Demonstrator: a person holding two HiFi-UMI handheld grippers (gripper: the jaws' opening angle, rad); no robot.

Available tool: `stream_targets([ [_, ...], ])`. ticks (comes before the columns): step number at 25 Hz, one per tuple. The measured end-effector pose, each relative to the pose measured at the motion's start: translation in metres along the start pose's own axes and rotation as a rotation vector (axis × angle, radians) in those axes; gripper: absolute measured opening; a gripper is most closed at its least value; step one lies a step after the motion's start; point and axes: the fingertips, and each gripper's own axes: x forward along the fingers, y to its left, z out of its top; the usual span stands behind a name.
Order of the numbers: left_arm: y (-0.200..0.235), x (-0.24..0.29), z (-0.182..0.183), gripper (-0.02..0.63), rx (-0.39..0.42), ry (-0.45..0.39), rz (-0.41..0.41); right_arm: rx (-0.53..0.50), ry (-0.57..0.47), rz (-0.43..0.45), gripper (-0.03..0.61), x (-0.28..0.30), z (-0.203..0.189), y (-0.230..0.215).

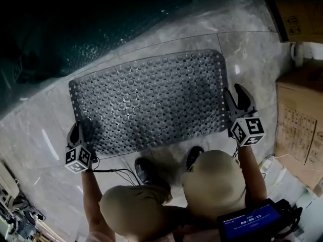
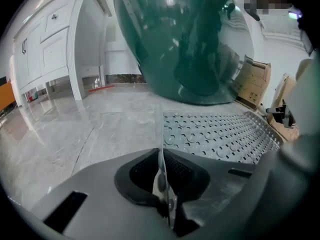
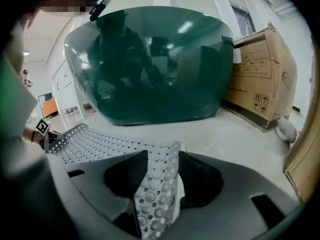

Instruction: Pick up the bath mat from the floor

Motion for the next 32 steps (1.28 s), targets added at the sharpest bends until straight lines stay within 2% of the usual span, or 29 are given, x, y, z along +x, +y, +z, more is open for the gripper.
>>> stream_targets([
  [2, 0.0, -0.001, 0.001, 0.04, -0.004, -0.007, -0.003, 0.012, 0.041, 0.011, 0.197, 0.007, -0.015, -0.006],
  [8, -0.002, -0.001, 0.002, 0.04, -0.005, -0.002, -0.002, 0.087, 0.164, 0.007, 0.201, 0.022, -0.065, -0.028],
  [16, -0.001, -0.002, 0.003, 0.04, 0.01, -0.004, 0.005, 0.147, 0.169, 0.04, 0.196, 0.035, -0.08, -0.024],
  [20, -0.001, -0.001, 0.001, 0.04, -0.005, -0.007, 0.011, 0.134, 0.19, 0.036, 0.105, 0.038, -0.085, -0.023],
  [25, 0.001, 0.0, 0.002, 0.04, -0.018, -0.011, 0.013, 0.176, 0.179, 0.03, 0.046, 0.038, -0.08, -0.02],
  [32, 0.003, 0.001, 0.002, 0.04, -0.03, -0.009, 0.003, 0.179, 0.157, 0.012, 0.032, 0.034, -0.071, -0.017],
])
